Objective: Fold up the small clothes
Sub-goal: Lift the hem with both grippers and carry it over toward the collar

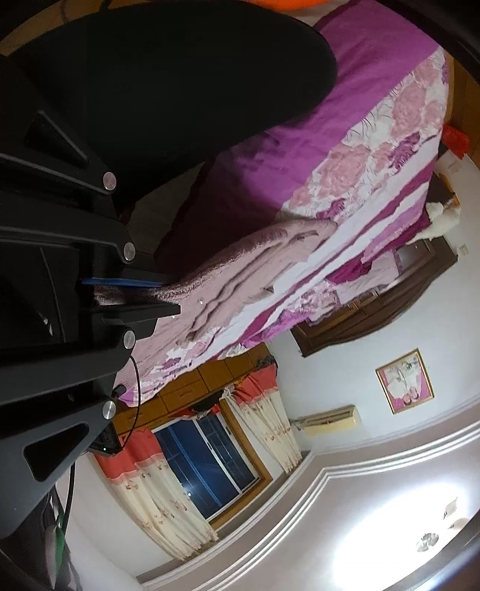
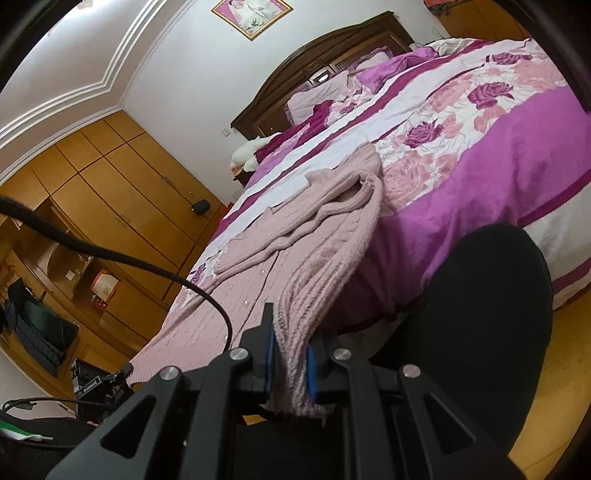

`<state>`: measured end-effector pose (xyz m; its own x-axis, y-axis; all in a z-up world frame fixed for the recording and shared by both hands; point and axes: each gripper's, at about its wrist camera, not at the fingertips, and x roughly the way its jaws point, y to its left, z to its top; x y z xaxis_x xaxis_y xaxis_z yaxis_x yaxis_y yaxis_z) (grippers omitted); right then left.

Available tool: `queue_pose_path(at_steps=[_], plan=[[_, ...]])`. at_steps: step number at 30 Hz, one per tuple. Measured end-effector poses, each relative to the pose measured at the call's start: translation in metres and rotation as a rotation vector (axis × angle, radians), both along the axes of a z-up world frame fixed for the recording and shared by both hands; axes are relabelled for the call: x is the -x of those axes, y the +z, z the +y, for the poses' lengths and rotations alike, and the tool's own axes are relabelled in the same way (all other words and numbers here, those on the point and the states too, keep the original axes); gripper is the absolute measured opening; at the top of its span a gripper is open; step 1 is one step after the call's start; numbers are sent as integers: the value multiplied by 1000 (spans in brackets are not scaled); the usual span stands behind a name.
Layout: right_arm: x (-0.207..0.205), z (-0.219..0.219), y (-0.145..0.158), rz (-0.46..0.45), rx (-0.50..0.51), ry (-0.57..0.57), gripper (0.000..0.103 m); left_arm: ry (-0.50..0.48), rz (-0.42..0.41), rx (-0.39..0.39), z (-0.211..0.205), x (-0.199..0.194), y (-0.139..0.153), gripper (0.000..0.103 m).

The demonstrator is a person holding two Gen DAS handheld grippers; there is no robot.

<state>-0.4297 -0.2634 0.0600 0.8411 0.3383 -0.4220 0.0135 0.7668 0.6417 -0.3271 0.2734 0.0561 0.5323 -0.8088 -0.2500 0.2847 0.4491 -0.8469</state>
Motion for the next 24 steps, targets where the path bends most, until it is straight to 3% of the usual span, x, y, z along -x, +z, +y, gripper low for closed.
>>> queue_pose_path(at_steps=[7, 13, 18, 24], plan=[[8, 6, 10, -12, 21, 24, 13, 22, -32, -45, 5, 18, 13, 0], [17, 12, 29, -63, 43, 33, 13, 36, -157, -99, 3, 34, 39, 0], [15, 19, 44, -93, 74, 46, 13, 27, -205, -154, -5, 37, 51, 0], [20, 21, 52, -108, 86, 40, 13, 52, -210, -125, 2, 39, 52, 0]])
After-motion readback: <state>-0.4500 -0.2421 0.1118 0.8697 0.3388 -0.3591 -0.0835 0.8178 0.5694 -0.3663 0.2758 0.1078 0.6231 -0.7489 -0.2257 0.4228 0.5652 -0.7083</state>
